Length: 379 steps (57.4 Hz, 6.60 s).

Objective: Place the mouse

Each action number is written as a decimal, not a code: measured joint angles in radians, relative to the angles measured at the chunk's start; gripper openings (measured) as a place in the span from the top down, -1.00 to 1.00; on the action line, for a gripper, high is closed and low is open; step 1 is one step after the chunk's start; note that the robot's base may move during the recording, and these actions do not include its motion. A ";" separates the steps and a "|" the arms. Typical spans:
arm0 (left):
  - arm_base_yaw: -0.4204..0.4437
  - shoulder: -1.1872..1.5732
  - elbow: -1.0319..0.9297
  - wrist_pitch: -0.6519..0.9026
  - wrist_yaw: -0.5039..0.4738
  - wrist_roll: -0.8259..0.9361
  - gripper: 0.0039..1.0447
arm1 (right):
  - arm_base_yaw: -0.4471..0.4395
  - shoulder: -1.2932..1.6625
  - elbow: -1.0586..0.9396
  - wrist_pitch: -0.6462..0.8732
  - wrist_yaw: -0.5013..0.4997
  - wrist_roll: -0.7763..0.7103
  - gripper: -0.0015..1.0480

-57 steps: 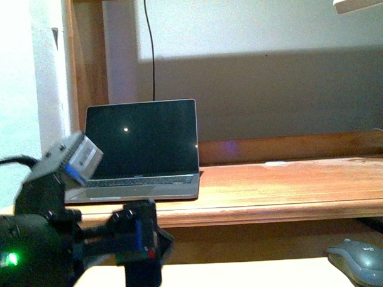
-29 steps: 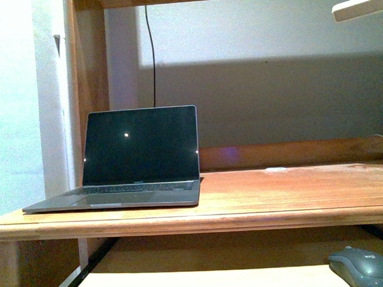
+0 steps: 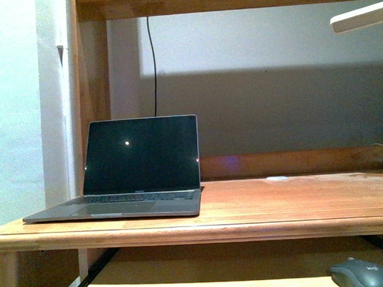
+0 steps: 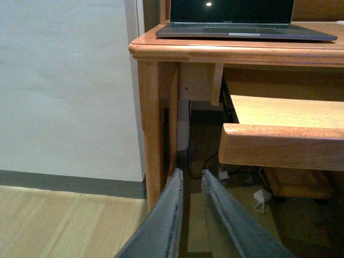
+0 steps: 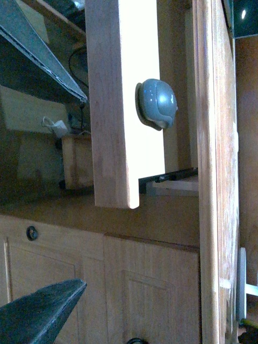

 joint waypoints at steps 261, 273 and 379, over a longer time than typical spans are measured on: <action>0.154 -0.071 -0.062 -0.005 0.139 -0.006 -0.86 | 0.327 1.268 0.900 0.288 -0.110 -0.025 -0.86; 0.154 -0.071 -0.062 -0.005 0.140 -0.006 -0.86 | 0.158 0.960 0.501 0.263 -0.338 -0.006 -0.86; 0.154 -0.071 -0.062 -0.005 0.140 -0.006 -0.86 | 0.558 1.888 0.978 0.622 0.114 -0.002 -0.86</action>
